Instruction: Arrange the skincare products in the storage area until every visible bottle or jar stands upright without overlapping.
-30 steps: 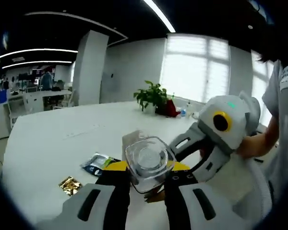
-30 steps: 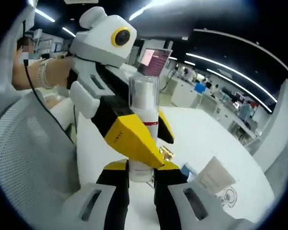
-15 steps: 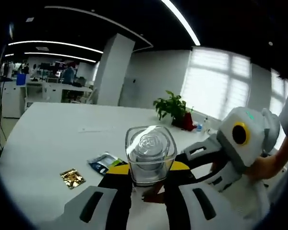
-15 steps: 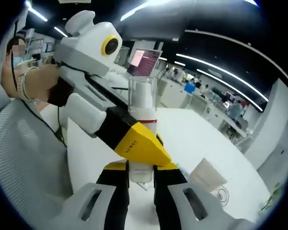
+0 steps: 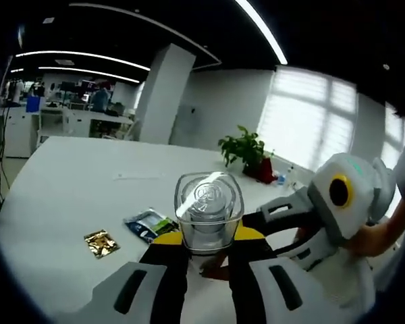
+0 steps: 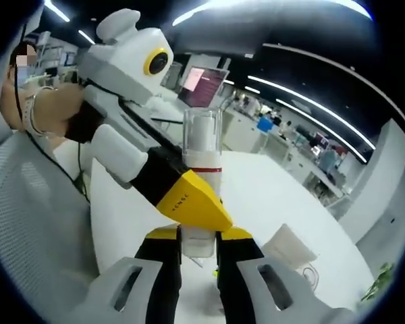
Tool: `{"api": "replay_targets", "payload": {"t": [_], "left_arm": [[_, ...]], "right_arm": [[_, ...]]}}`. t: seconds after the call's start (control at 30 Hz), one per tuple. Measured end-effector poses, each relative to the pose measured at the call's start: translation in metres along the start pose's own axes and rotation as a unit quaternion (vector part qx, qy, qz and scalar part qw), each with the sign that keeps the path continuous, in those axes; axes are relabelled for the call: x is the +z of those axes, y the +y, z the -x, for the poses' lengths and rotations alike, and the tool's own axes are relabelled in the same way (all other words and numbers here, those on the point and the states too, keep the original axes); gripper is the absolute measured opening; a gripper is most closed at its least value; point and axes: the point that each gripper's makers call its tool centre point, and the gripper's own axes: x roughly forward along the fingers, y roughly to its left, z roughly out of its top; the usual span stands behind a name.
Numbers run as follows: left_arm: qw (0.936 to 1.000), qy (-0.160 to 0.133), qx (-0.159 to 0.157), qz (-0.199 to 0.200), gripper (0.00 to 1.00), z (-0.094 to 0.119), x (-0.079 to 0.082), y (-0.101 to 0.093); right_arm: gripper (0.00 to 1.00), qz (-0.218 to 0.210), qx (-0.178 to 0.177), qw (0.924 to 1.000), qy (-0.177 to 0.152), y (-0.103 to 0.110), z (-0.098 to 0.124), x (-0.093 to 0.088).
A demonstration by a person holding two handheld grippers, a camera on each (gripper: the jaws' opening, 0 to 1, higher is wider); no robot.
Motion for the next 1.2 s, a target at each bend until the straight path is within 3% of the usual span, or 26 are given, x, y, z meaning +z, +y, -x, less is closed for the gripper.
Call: {"api": "replay_targets", "payload": {"t": [0.33, 0.47, 0.57, 0.67, 0.83, 0.97, 1.07, 1.2], "left_arm": [[0.9993, 0.034, -0.011, -0.008, 0.18, -0.002, -0.008, 0.004], [0.9941, 0.067, 0.022, -0.082, 0.18, -0.003, -0.02, 0.014], [0.995, 0.065, 0.019, -0.073, 0.18, -0.004, -0.021, 0.013], [0.9864, 0.097, 0.048, -0.123, 0.18, -0.001, -0.03, 0.028], [0.9862, 0.107, 0.037, -0.121, 0.18, -0.004, -0.035, 0.027], [0.9779, 0.138, 0.047, -0.15, 0.18, -0.005, -0.047, 0.038], [0.9784, 0.147, 0.037, -0.141, 0.18, -0.006, -0.053, 0.036], [0.9743, 0.167, 0.025, -0.149, 0.18, -0.009, -0.066, 0.031]], "right_arm": [[0.2, 0.01, 0.015, 0.9998, 0.006, 0.004, -0.005, -0.006], [0.18, 0.018, 0.024, 0.9994, 0.019, 0.009, -0.006, -0.012], [0.16, 0.018, 0.026, 0.9993, 0.02, 0.009, -0.006, -0.013], [0.09, 0.016, 0.02, 0.9996, 0.016, 0.005, -0.004, -0.01], [0.11, 0.011, 0.025, 0.9995, 0.017, 0.007, -0.004, -0.012], [0.11, -0.021, 0.026, 0.9994, -0.009, 0.002, 0.0, -0.004], [0.11, -0.039, 0.032, 0.9986, -0.017, 0.003, 0.0, -0.002], [0.12, -0.062, 0.036, 0.9967, -0.039, 0.003, 0.001, 0.006]]}}
